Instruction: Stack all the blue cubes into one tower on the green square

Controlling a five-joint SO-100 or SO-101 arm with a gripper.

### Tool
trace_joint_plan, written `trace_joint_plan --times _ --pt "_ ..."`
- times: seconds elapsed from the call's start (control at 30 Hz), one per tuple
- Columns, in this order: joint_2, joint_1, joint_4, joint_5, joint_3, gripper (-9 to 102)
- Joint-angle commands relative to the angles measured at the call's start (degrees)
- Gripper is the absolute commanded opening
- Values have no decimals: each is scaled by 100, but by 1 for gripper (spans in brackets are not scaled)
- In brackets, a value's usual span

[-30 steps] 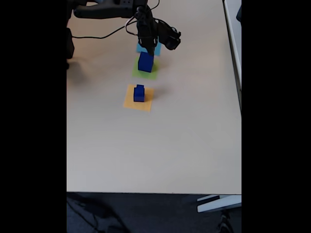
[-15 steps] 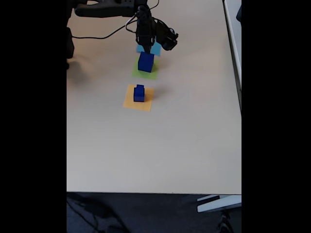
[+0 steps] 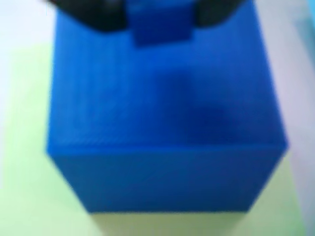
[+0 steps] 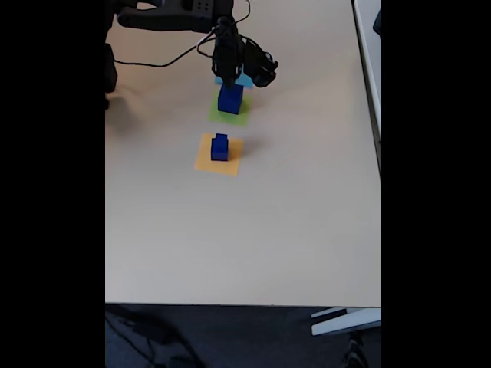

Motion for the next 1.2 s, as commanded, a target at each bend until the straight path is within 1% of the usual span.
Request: trace_joint_plan --times 0.0,0.2,0.7,1.17 --pt "316 53 -79 -97 -35 2" --pt "308 53 -79 -114 -44 3" --pt "132 -18 -185 -62 -62 4" --pt "202 -97 -422 44 308 4"
